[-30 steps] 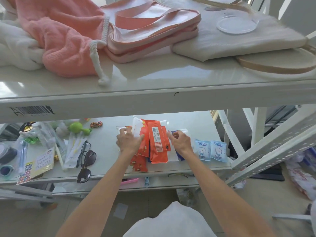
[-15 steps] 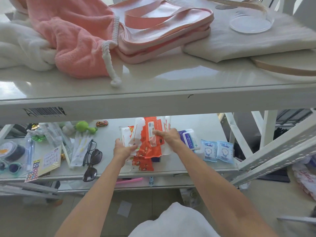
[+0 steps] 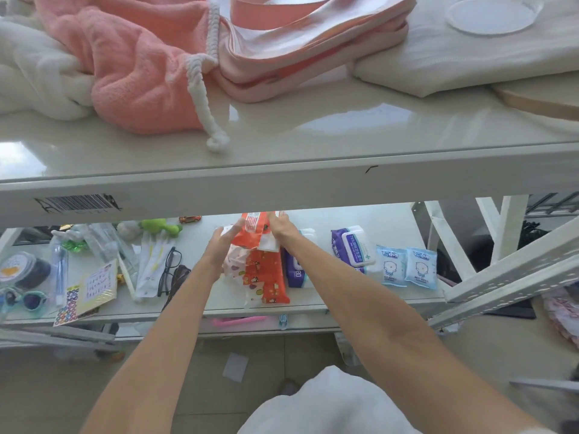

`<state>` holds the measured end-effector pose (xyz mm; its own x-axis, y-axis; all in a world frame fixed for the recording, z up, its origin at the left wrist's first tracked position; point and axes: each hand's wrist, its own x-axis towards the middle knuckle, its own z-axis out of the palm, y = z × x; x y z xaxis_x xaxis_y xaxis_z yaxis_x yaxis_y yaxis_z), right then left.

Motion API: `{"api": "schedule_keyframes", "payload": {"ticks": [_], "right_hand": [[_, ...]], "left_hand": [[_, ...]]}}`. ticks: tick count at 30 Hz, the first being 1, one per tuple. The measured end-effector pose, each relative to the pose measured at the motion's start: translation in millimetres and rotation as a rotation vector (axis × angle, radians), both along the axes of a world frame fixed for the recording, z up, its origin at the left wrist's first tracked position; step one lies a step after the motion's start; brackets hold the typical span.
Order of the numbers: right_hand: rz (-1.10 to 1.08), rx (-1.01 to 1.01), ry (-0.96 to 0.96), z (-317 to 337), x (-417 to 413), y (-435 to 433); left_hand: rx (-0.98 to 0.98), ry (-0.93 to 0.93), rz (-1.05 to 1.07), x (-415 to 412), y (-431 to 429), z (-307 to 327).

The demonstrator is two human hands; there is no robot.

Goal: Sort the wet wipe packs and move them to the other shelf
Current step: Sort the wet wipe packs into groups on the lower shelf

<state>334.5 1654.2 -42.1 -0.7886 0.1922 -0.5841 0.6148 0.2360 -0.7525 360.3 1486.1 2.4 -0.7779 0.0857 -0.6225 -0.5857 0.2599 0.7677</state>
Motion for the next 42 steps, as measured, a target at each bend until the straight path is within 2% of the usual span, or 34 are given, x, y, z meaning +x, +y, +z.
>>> {"api": "schedule_keyframes", "payload": {"ticks": [2, 4, 6, 8, 10, 12, 14, 15, 16, 18, 20, 25, 27, 29, 31, 32, 34, 36, 37, 39, 42], "right_hand": [[0.064, 0.242, 0.023, 13.6, 10.4, 11.5], [0.055, 0.422, 0.039, 18.6, 30.5, 26.2], [0.006, 0.558, 0.006, 10.7, 52.4, 38.1], [0.016, 0.59, -0.058, -0.2, 75.5, 40.8], [0.03, 0.565, -0.104, -13.7, 90.1, 38.8], [0.023, 0.521, -0.108, -24.4, 97.9, 37.5], [0.012, 0.472, -0.074, -28.6, 102.0, 38.7], [0.013, 0.456, -0.062, -28.3, 104.0, 40.1], [0.014, 0.445, -0.057, -28.1, 105.5, 41.7], [0.023, 0.438, -0.063, -27.1, 109.7, 45.6], [0.034, 0.426, -0.07, -26.3, 115.2, 49.9], [0.036, 0.376, -0.042, -27.7, 130.4, 61.1], [0.019, 0.345, -0.017, -28.2, 134.3, 64.4], [-0.034, 0.261, 0.035, -29.1, 136.8, 68.2], [-0.09, 0.163, 0.089, -29.1, 139.4, 72.5], [-0.106, 0.106, 0.121, -26.5, 141.7, 74.5], [-0.115, -0.012, 0.167, -23.2, 145.4, 80.0], [-0.037, -0.08, 0.178, -16.8, 149.3, 87.6], [0.036, -0.069, 0.177, -13.4, 150.5, 93.3], [0.087, 0.054, 0.224, -10.4, 150.6, 107.3], [-0.167, 0.489, 0.389, -13.1, 155.1, 127.9]], "left_hand": [[-0.212, 0.073, -0.099, -13.6, 1.2, -8.6], [-0.269, 0.088, -0.134, -24.9, 3.7, -20.2], [-0.31, 0.125, -0.071, -32.4, 10.6, -23.7], [-0.4, 0.195, 0.042, -32.9, 22.4, -20.0], [-0.568, 0.31, 0.08, -29.8, 36.2, -13.4], [-0.784, 0.609, -0.043, -22.3, 47.5, -9.4], [-0.881, 0.972, -0.323, -13.9, 57.9, -11.2], [-0.886, 1.073, -0.489, -11.7, 62.2, -16.3], [-0.896, 1.096, -0.626, -9.2, 66.7, -20.9], [-0.969, 0.952, -0.742, -7.5, 68.5, -29.8], [-1.016, 0.834, -0.759, -11.9, 62.6, -35.6], [-1.056, 0.736, -0.768, -42.8, 53.4, -31.7], [-1.092, 0.795, -0.748, -39.8, 60.8, -24.3], [-0.968, 0.914, -0.669, -16.7, 78.4, -14.9], [-0.766, 0.892, -0.536, 17.9, 100.9, -15.1], [-0.69, 0.807, -0.471, 36.9, 111.5, -19.1], [-0.561, 0.512, -0.326, 65.1, 125.4, -31.7], [-0.331, 0.234, -0.166, 74.2, 129.7, -47.9], [-0.239, 0.166, -0.104, 74.4, 129.1, -54.7], [-0.226, 0.169, -0.071, 73.9, 127.8, -62.3], [-0.267, 0.233, -0.091, 71.8, 131.9, -63.2]]}}
